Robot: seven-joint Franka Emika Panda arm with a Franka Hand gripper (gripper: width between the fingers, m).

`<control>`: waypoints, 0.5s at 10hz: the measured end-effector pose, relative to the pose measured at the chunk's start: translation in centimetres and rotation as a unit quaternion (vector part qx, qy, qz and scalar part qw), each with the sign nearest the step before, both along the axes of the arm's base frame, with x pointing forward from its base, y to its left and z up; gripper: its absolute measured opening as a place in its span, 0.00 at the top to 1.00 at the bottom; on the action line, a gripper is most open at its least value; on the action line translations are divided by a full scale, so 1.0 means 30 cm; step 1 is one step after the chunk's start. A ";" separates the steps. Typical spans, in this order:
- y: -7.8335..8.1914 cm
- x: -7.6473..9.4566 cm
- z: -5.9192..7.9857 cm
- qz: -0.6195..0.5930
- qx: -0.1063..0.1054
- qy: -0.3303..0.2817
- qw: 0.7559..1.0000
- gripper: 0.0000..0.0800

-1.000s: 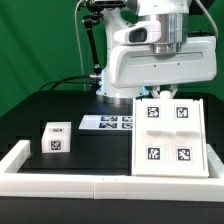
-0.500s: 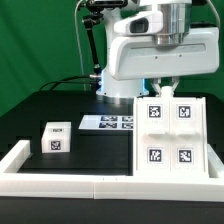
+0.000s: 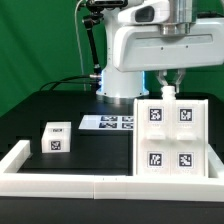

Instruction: Assemble cabinet

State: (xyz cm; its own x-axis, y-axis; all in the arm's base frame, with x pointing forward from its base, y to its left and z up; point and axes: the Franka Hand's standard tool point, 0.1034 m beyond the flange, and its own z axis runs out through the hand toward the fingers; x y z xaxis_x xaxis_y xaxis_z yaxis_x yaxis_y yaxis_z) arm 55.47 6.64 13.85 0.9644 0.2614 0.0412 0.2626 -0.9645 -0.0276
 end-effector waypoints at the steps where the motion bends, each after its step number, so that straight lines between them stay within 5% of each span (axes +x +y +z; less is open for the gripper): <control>1: 0.001 0.006 -0.004 0.000 0.000 0.000 1.000 1.00; 5: 0.029 0.037 -0.006 0.005 0.002 0.003 1.000 1.00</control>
Offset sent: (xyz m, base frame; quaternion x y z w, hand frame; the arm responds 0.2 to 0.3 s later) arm 0.0162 0.0073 0.0004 -0.0146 -0.0193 -0.0015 0.9997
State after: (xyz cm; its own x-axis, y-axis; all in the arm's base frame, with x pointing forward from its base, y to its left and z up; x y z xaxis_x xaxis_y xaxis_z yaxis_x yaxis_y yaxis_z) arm 56.56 7.50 13.66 0.9620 0.2708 0.0362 0.2720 -0.9617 -0.0330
